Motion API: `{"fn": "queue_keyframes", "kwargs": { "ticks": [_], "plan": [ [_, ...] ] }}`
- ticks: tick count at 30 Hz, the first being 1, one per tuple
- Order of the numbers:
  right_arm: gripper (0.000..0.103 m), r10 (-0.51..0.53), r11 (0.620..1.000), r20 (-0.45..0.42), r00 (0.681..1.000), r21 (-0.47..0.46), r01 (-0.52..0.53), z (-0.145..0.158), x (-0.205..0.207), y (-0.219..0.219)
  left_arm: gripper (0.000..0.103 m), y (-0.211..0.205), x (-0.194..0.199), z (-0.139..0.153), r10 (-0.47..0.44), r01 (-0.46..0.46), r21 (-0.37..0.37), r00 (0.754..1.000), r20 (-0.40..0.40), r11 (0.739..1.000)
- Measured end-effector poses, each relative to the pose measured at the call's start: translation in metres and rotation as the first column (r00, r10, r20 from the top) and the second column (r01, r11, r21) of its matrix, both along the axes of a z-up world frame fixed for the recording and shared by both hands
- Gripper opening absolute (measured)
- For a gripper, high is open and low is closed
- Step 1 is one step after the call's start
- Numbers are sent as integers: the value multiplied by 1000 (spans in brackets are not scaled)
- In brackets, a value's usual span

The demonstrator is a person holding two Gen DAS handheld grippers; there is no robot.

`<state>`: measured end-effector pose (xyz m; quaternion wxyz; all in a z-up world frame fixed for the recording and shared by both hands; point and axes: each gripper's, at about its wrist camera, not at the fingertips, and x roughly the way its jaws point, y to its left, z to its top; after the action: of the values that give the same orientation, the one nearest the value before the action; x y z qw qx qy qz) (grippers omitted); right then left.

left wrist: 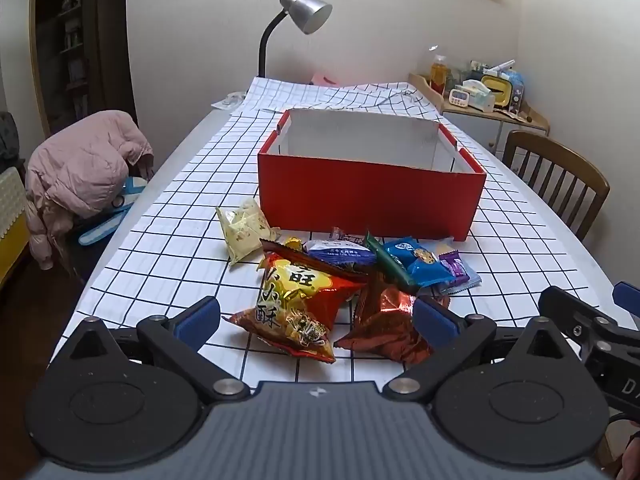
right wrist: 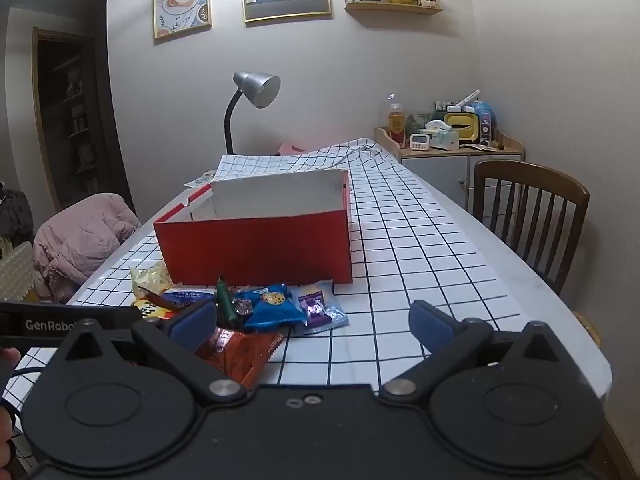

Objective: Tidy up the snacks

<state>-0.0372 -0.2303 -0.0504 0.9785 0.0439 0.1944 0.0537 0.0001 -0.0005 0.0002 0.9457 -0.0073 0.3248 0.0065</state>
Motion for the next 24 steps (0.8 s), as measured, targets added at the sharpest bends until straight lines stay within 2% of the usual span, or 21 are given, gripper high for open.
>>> {"fn": "queue_keyframes", "kwargs": {
  "ticks": [2, 3, 9, 11, 17, 24],
  "plan": [
    [103, 4, 1000, -3, 1000, 3, -4, 4, -1, 1, 103, -1, -1, 1, 2, -2, 10, 1000, 9, 1000],
    [103, 7, 1000, -4, 1000, 7, -7, 7, -3, 1, 103, -3, 6, 2, 8, -8, 22, 1000, -25, 1000],
    [103, 60, 998, -59, 996, -5, -61, 23, 8, 6, 103, -19, 3, 5, 12, -13, 54, 1000, 23, 998],
    [103, 59, 998, -60, 996, -6, -60, 33, 9, 7, 103, 0, 3, 33, 4, -4, 23, 1000, 3, 1000],
    [103, 23, 1000, -65, 998, -11, -24, 40, 8, 7, 103, -4, -1, 42, -15, 15, 28, 1000, 9, 999],
    [103, 31, 999, -52, 998, 7, -31, 43, -2, 5, 103, -2, -7, 40, -25, 25, 6, 1000, 5, 1000]
  ]
}}
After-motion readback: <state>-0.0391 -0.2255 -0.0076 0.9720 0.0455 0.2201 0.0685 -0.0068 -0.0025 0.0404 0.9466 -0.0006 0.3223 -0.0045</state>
